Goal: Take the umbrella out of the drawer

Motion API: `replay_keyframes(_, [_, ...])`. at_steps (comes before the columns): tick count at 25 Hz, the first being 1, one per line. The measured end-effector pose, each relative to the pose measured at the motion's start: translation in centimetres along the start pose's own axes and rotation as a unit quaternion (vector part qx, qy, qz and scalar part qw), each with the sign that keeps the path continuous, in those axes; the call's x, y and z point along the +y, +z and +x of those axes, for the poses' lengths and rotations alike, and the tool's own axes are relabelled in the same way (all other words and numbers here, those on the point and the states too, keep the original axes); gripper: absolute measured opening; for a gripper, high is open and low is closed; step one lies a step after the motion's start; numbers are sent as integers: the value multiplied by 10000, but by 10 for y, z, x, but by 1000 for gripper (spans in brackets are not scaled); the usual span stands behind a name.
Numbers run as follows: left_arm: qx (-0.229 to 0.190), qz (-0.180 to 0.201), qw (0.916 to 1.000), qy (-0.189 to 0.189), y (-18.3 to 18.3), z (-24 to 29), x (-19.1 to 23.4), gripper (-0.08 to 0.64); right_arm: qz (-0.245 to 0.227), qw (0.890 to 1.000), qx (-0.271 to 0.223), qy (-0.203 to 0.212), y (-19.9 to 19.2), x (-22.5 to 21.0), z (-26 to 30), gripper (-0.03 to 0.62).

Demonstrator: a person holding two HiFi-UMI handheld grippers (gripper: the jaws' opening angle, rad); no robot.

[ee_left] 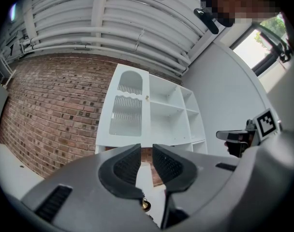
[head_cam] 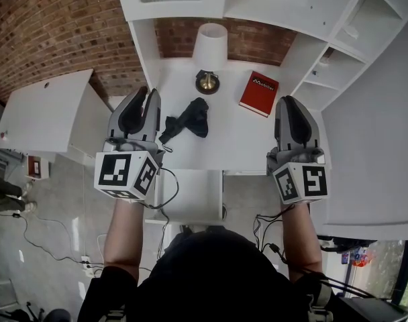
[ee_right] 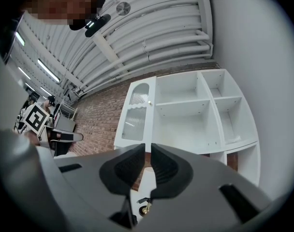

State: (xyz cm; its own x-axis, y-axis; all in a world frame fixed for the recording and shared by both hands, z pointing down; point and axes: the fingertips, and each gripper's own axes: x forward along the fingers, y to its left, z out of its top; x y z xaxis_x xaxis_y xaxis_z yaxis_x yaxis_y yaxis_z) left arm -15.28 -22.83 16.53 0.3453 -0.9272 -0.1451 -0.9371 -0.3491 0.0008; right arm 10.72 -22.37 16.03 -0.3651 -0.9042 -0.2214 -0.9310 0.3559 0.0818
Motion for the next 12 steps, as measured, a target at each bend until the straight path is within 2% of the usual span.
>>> replay_keyframes(12, [186, -17, 9998, 46, -19, 21, -1, 72, 89, 9999, 49, 7, -17, -15, 13, 9])
